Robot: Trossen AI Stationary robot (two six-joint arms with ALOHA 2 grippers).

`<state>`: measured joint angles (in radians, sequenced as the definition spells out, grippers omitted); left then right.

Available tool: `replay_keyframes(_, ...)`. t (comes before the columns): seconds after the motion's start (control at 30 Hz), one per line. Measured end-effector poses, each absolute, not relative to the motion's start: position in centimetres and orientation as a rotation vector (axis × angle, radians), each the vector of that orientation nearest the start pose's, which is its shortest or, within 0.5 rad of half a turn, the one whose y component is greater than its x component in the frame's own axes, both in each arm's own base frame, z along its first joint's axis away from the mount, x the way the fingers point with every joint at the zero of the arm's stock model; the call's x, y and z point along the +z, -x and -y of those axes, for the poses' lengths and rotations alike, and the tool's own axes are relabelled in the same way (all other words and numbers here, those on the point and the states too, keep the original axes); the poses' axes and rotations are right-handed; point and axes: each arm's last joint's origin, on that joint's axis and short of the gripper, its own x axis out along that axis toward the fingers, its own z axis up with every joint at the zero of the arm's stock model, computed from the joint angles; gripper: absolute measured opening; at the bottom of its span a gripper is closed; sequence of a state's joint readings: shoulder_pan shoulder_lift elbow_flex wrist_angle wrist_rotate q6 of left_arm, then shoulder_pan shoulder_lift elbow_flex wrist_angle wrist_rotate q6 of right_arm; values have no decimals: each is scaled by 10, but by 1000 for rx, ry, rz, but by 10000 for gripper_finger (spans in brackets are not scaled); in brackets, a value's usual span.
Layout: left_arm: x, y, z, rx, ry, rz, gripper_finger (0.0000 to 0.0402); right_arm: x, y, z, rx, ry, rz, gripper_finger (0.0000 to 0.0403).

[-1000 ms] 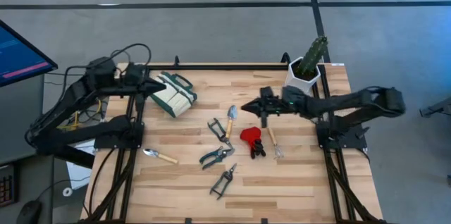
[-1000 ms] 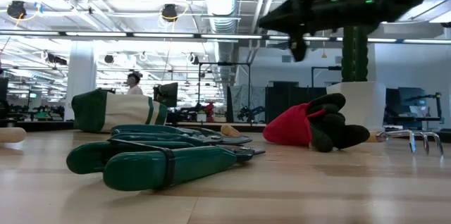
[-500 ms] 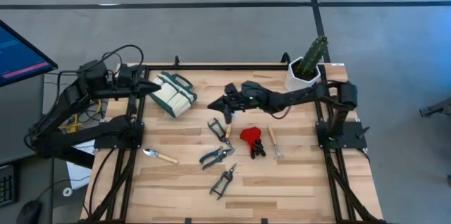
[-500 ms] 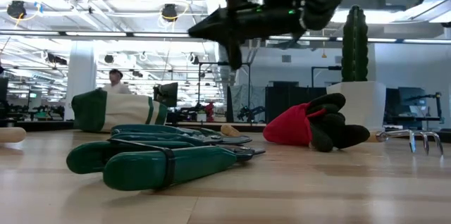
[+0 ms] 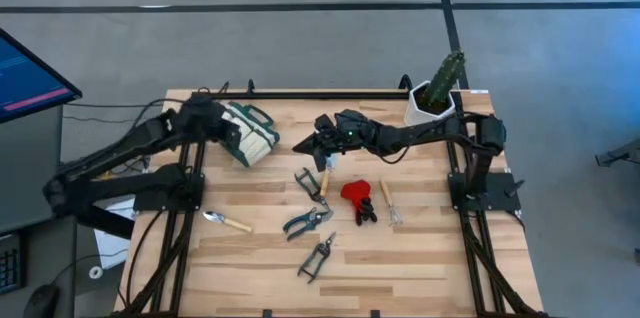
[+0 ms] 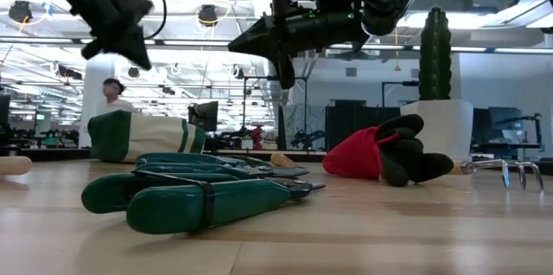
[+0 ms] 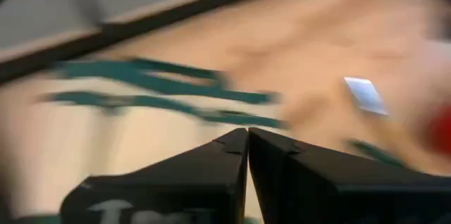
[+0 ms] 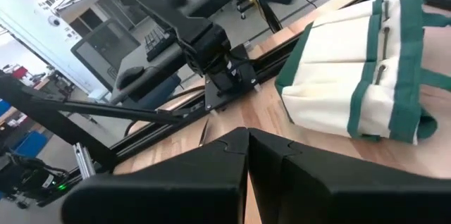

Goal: Pick & Place Garden tools in Gardening bag
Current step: Prepare the brown gardening bag

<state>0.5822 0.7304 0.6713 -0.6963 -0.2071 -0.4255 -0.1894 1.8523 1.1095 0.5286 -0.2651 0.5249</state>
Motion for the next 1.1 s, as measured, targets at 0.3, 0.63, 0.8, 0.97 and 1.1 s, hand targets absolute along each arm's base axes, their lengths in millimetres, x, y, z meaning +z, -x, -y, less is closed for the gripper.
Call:
replay_keyframes(0.3,232,-108,-94,1226,501,-895,2,226,-395,61,25,-570,-269,0)
replay_keyframes(0.63,218,-107,-101,1329,525,-1059,2,238,-390,53,52,-510,-262,0)
replay_keyframes(0.8,213,-105,-109,1374,565,-1091,1,241,-389,47,66,-508,-274,0)
replay_keyframes(0.97,202,-110,-118,1304,662,-1155,1,244,-387,41,83,-476,-283,0)
replay_keyframes(1.1,195,-124,-125,1207,736,-1094,1,245,-385,38,89,-458,-300,0)
